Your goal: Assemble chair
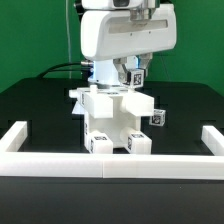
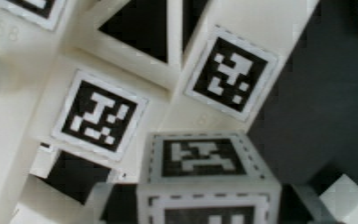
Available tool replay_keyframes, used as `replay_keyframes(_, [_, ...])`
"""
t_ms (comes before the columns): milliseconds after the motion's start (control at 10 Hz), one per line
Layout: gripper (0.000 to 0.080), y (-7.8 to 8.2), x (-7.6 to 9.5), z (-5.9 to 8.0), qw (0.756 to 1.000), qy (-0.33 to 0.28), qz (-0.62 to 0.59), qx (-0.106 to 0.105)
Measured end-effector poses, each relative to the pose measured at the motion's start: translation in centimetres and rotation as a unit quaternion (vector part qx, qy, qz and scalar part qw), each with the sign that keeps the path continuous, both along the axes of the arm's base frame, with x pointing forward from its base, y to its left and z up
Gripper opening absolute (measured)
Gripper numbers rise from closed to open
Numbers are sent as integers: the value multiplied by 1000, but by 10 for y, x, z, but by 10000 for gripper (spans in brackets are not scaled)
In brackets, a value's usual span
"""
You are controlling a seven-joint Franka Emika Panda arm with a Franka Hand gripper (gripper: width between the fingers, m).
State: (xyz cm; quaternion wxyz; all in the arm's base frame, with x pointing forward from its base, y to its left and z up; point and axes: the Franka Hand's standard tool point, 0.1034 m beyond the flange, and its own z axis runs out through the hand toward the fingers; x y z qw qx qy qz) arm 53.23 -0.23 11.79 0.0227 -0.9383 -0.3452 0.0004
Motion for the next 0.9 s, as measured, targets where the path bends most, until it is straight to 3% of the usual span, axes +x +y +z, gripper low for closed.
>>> replay_keyframes(900, [287,0,9,-2,1000,-4,1,-1])
